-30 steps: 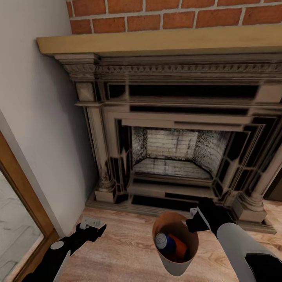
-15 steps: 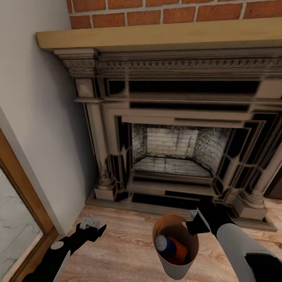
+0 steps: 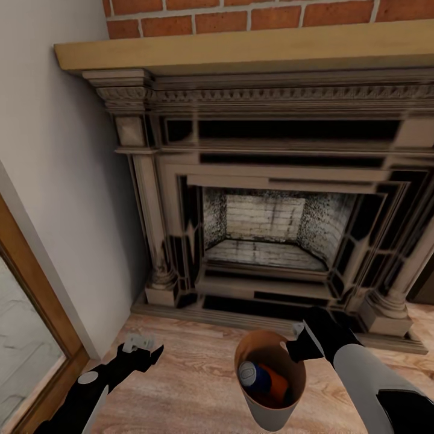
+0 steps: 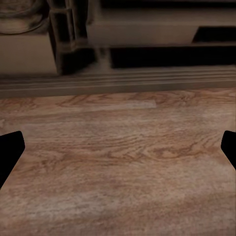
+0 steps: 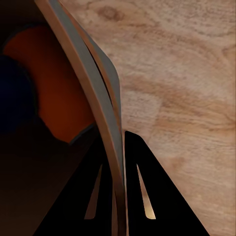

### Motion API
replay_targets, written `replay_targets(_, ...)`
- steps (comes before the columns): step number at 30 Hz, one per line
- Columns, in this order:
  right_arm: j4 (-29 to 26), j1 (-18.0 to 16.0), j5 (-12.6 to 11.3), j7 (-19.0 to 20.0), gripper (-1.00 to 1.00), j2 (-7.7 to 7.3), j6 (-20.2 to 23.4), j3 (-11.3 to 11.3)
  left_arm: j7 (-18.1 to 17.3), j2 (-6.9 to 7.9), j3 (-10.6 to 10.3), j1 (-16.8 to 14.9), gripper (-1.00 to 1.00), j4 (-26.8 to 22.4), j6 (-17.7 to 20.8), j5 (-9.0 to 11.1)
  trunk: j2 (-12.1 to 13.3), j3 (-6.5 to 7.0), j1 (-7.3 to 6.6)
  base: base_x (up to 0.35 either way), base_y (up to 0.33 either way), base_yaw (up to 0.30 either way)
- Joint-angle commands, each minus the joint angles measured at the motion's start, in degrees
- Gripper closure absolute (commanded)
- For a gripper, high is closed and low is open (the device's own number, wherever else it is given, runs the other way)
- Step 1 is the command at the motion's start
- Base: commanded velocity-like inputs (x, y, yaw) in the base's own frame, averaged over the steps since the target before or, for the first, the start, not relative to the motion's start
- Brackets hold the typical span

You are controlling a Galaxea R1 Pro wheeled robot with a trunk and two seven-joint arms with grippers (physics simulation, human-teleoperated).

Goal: Put the three can of soda from the living room inside the tash can in the kitchen.

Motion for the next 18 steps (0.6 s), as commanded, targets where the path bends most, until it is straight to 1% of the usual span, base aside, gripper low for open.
replay_targets(1,0.0,-0.03,-1.23,0.26,1.0,0.0,0.19,-0.16,0.0,0.0,0.0,0.0,-1.0,0.0,-0.01,0.0,-0.42,-0.18,0.22,0.0,0.0,0.0)
replay_targets(5,0.01,-0.03,-1.25,0.26,1.0,-0.04,0.18,-0.15,0.0,0.0,0.0,0.0,-1.0,0.01,-0.01,0.02,-2.02,-0.89,1.1,0.0,0.0,0.0)
replay_targets(18,0.01,-0.03,-1.25,0.26,1.0,-0.06,0.13,-0.08,0.0,0.0,0.0,0.0,-1.0,0.01,-0.02,0.01,-2.02,-0.89,1.1,0.0,0.0,0.0)
